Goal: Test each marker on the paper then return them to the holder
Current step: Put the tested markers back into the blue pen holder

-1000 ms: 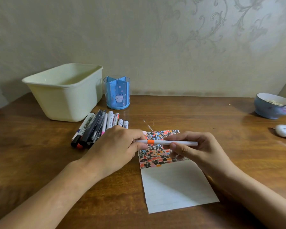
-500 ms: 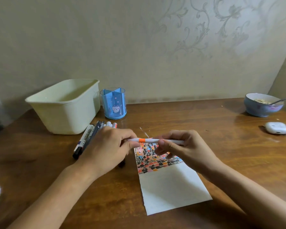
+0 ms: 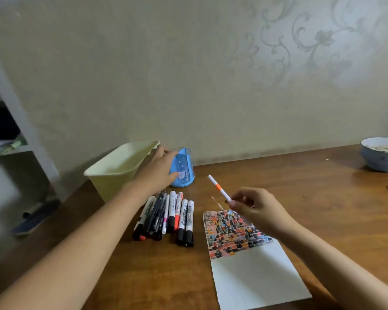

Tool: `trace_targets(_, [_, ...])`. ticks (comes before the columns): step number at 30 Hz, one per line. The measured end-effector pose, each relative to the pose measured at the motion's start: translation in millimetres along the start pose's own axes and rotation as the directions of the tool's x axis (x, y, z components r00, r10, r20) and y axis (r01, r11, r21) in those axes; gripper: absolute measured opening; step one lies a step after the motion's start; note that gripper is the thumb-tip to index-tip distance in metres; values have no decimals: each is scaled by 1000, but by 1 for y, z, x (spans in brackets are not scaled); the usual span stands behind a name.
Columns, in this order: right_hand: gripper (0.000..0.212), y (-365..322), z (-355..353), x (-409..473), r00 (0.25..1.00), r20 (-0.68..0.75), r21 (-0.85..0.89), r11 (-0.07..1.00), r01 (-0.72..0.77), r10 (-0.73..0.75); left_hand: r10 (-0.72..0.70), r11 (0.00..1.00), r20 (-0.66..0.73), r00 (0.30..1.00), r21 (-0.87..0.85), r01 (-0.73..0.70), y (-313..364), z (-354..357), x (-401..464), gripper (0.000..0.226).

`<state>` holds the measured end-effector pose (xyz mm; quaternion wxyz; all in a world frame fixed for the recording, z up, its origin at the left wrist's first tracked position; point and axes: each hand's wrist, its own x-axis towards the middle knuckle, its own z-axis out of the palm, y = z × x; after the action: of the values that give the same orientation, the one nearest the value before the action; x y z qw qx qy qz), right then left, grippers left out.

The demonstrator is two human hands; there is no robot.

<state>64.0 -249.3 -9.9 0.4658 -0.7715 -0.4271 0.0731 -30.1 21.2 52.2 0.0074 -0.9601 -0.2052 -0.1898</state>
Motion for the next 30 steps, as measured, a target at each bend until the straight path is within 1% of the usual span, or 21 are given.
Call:
trace_targets(1, [7,3,1,-2,1000,17,26,1000,6,-6,-4,998,32,999,56,2,-1,2,9,60])
trace_targets(3, [8,6,1,-7,999,33,105,994,18,-21,-26,995,70,997,101,19,-2,7,23,50])
trace_targets(6, [4,6,0,-9,999,43,221,975,15,-25,-54,995,26,998,89,51,-6,12,36,35])
trace_targets(8, [4,6,-2,-8,999,44,280,960,13,-26,-52,994,20,998,98,50,-7,15,42,29])
trace_targets(13, [6,4,-6,-8,999,47,336,942,0,-17,-67,991,19,998,120,64,-3,19,47,20])
trace_targets(15, [7,3,-7,-8,999,36,342,940,-7,-6,-94,990,-3,996,101,94,0,21,46,19])
trace_targets(19, [7,3,-10,-7,1000,22,365,931,-26,19,-188,982,-79,979,-31,186,8,25,43,21])
trace_targets(22, [7,5,-14,-6,999,4,380,924,-47,49,-212,976,-112,971,-80,203,17,26,40,18])
trace_targets(24, [7,6,-17,-5,998,-10,392,918,-59,68,-180,980,-152,972,-116,163,24,22,39,14])
trace_targets(27, [7,8,-21,-3,994,-48,423,904,-66,95,-74,982,-225,971,-187,31,40,8,33,13])
trace_targets(30, [8,7,-23,-3,992,-87,477,878,-39,92,4,964,-220,976,-257,-62,64,-5,14,13])
